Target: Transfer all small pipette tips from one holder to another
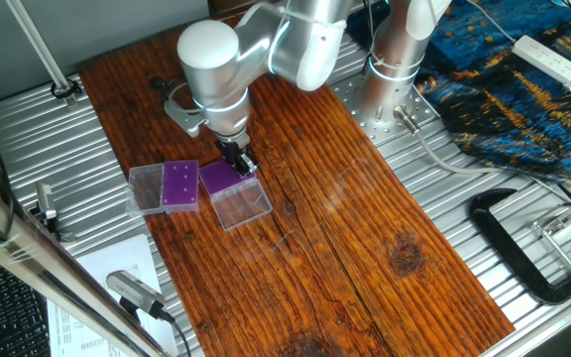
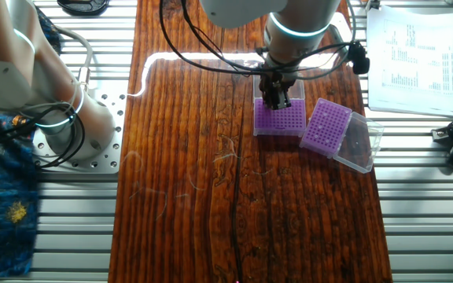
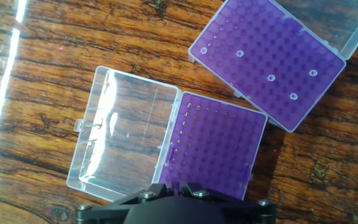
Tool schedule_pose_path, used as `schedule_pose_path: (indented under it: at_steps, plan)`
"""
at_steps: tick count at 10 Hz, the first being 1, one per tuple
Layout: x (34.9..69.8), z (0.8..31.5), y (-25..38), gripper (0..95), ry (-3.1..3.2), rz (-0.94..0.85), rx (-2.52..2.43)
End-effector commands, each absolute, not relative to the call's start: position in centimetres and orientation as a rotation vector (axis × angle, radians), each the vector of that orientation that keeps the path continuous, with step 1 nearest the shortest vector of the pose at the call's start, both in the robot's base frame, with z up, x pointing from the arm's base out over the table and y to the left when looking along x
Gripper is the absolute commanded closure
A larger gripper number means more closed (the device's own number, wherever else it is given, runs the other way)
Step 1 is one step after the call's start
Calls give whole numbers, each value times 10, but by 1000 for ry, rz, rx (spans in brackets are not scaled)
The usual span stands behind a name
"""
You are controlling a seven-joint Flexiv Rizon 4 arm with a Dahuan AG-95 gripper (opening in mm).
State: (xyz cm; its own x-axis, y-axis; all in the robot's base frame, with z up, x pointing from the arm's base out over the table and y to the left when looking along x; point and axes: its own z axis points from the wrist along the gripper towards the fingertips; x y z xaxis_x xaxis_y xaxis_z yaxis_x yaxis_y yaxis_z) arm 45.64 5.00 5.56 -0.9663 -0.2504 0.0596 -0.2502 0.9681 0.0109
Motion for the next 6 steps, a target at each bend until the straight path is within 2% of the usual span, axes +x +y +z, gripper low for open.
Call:
schedule_pose_path:
  at_steps: [1, 6]
  plan:
    - [456, 68, 51, 950, -3050, -9, 384]
    - [474, 97, 53, 950, -3043, -8, 395]
